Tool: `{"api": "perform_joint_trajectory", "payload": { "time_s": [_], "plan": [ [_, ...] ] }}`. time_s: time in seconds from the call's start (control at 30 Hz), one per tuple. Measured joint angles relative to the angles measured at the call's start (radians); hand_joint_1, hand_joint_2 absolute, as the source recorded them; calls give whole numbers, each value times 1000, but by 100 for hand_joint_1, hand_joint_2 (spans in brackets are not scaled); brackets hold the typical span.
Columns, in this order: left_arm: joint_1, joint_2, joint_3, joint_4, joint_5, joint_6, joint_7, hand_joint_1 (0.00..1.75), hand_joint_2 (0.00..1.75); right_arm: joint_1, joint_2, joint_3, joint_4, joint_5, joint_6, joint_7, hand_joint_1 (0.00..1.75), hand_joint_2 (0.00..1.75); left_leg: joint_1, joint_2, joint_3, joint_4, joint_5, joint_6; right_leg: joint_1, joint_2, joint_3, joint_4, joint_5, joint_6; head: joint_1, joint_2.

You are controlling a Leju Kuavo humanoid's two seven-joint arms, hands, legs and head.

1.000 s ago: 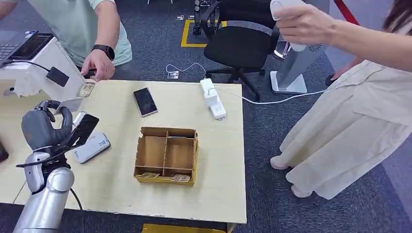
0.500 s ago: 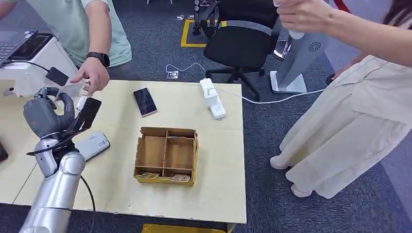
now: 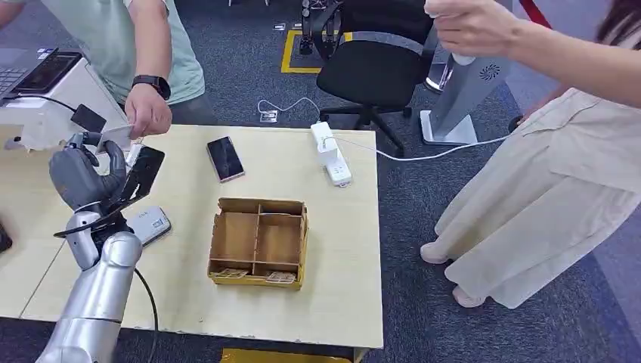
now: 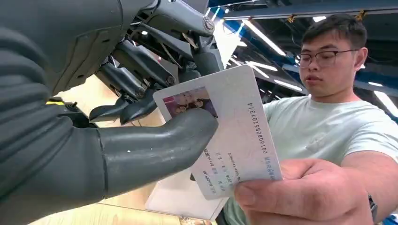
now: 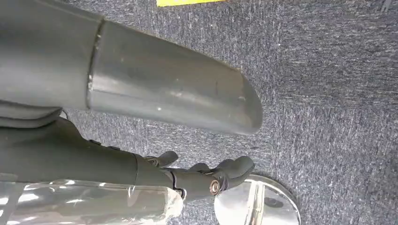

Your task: Pass the card to the sensor for recognition and then transmit it.

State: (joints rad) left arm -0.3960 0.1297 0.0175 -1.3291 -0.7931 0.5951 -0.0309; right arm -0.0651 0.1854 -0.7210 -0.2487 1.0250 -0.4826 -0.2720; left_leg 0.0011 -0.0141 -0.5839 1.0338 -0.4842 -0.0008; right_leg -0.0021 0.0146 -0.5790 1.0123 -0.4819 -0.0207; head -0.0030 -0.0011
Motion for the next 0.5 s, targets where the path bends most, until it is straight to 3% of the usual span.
{"api": "perform_joint_trajectory", "payload": {
  "time_s": [0.23,0.27,0.3,0.33,0.5],
  "plan": [
    [-1,-6,-11,0,40,-4,-2,175,175,3,27,0,0,-12,-40,0,0,0,0,0,0,0,0,0,0,0,0,0,0,0,0,0],
    [-1,-8,-11,0,47,-4,-7,150,175,3,31,0,0,-12,-40,0,0,0,0,0,0,0,0,0,0,0,0,0,0,0,0,0],
    [-1,-9,-12,0,49,-4,-14,23,175,3,32,0,1,-13,-40,0,0,0,0,0,0,0,0,0,0,0,0,0,0,0,0,0],
    [-1,-10,-13,0,51,-4,-15,0,175,3,32,0,2,-14,-39,-1,0,0,0,0,0,0,0,0,0,0,0,0,0,0,0,0],
    [6,-16,-15,0,81,2,-26,0,175,3,33,0,4,-14,-42,-2,0,0,0,0,0,0,0,0,0,0,0,0,0,0,0,0]
  ]
}}
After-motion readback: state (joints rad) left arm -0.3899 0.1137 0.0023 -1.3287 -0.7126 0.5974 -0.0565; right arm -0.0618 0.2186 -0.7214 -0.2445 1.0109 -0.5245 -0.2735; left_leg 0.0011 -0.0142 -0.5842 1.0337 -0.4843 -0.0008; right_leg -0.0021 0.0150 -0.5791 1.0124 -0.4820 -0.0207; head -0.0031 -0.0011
